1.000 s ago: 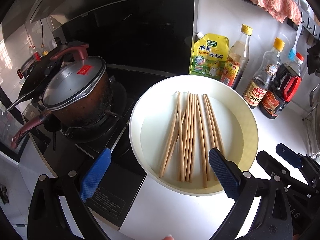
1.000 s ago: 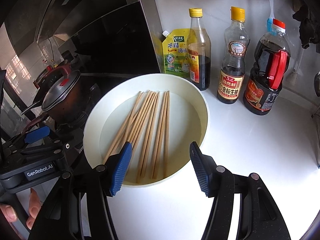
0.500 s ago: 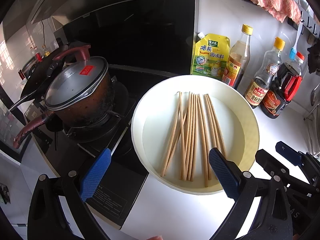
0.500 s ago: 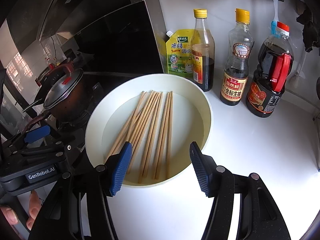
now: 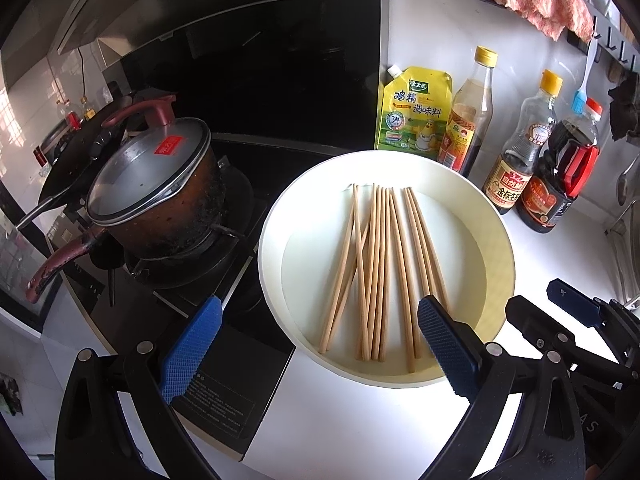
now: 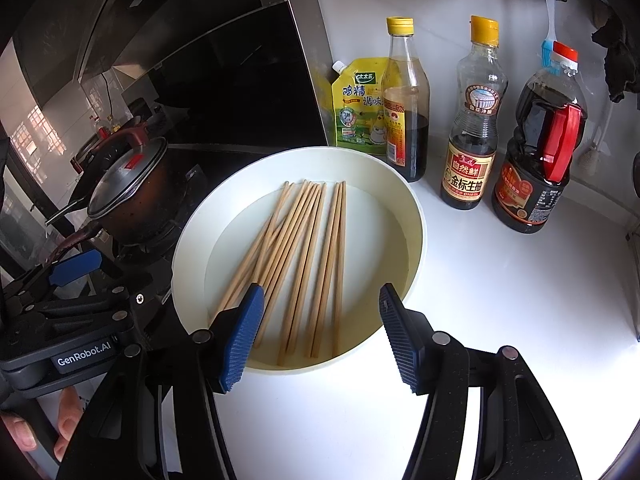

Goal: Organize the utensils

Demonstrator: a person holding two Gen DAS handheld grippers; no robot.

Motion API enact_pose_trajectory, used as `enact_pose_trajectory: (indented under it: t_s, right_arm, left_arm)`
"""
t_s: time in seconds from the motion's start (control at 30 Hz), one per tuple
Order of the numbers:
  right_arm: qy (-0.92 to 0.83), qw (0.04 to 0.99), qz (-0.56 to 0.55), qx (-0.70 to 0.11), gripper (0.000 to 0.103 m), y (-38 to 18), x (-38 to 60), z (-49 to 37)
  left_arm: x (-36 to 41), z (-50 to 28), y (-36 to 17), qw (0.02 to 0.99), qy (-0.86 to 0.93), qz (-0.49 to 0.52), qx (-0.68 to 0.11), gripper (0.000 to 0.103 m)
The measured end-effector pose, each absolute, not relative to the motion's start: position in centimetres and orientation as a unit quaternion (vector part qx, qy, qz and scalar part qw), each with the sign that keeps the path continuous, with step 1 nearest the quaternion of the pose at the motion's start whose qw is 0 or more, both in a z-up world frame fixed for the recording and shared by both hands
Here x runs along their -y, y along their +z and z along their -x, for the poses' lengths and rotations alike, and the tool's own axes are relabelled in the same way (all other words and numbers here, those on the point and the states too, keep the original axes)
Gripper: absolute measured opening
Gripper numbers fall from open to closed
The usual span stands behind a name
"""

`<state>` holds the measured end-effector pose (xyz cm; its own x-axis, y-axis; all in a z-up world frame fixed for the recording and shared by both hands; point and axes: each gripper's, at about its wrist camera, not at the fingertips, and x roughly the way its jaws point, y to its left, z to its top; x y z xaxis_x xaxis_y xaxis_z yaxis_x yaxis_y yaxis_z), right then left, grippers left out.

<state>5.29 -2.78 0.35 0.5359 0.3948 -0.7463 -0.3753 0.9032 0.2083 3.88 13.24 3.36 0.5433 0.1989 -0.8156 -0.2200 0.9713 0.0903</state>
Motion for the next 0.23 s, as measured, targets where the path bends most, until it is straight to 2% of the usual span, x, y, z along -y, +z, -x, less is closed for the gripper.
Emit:
enact_pose_trajectory:
  t_s: [0.23]
  right_arm:
    - [0.220,0.876,-0.014,-0.429,0.058,0.31,2.78,-5.22]
  left_arm:
    - [-13.40,-3.98,3.08,0.875,0.120,0.015,-0.470,0.097]
